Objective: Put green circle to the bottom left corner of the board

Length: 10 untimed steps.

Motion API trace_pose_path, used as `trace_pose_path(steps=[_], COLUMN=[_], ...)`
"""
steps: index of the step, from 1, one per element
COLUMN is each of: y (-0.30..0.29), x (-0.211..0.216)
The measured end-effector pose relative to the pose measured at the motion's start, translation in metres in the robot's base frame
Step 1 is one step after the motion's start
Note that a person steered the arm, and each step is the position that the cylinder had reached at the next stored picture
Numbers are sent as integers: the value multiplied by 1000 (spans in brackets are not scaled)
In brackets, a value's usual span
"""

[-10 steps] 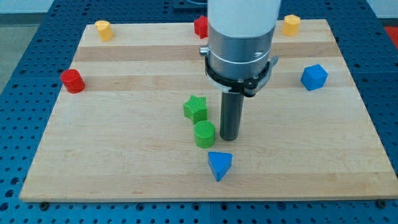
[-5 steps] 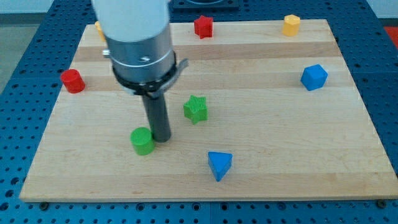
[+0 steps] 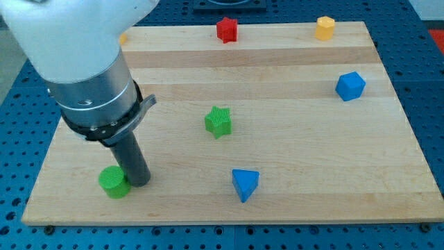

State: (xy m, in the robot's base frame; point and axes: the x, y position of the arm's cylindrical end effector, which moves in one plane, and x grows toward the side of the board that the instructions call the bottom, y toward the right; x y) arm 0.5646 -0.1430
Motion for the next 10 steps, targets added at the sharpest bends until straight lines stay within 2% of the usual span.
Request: trace_pose_path(steps=[5,6,8,10], y=[-36,-56,-46,-67], x=[29,28,5,6])
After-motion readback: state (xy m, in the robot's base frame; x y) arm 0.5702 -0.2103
